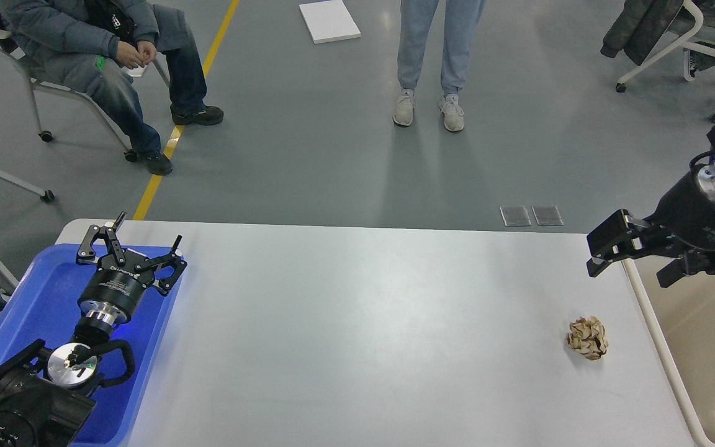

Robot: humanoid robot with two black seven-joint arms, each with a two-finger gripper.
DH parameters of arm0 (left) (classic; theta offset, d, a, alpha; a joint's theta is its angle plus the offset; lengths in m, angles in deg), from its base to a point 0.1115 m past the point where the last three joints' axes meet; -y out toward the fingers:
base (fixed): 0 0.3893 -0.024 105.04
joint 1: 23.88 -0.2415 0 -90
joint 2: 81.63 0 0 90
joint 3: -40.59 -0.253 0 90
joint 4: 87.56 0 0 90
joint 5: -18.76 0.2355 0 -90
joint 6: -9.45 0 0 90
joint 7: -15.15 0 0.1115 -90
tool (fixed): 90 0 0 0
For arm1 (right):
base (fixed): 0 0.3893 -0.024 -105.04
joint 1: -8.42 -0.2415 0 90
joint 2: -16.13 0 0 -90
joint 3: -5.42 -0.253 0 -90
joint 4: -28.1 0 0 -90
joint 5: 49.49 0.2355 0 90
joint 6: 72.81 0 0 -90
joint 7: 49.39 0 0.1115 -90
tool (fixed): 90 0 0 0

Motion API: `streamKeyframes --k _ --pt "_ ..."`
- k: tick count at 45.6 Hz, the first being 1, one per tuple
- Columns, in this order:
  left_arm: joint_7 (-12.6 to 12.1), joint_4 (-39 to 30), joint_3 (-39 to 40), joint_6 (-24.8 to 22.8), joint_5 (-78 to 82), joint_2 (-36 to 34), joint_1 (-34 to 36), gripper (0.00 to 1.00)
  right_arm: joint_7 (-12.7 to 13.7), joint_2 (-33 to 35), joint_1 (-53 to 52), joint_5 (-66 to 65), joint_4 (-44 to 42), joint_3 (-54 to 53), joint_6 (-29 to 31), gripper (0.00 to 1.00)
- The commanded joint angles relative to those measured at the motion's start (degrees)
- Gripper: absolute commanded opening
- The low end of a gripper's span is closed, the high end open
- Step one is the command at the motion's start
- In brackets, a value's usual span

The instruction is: Tidy desktop

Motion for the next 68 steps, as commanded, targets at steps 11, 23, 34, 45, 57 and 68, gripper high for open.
streamKeyframes --k 11,23,34,45,57,68 --pt "0.0 0.0 0.0 0.0 0.0 0.0 0.0 1.0 0.0 0.1 -0.3 0.0 0.1 -0.1 0.0 1.0" --pt "0.0 0.0 0.0 0.0 0.1 0.0 0.0 1.0 0.0 -0.1 -0.1 0.0 0.0 -0.3 0.0 1.0" --pt "0.0 0.0 0.0 0.0 0.0 0.0 0.0 1.0 0.0 0.0 0.3 -0.1 0.0 -1.8 0.0 1.0" --pt "0.0 0.0 0.0 0.0 0.0 0.0 0.0 1.0 0.0 -0.1 0.8 -0.1 -1.0 -1.8 0.0 1.0" --pt "0.0 0.0 0.0 0.0 0.0 0.0 0.0 1.0 -0.1 -0.1 1.4 -0.2 -2.7 -1.8 0.0 1.0" --pt "0.0 0.0 0.0 0.0 0.0 0.0 0.0 1.0 -0.1 1.0 2.6 -4.3 -4.4 -1.8 0.0 1.0"
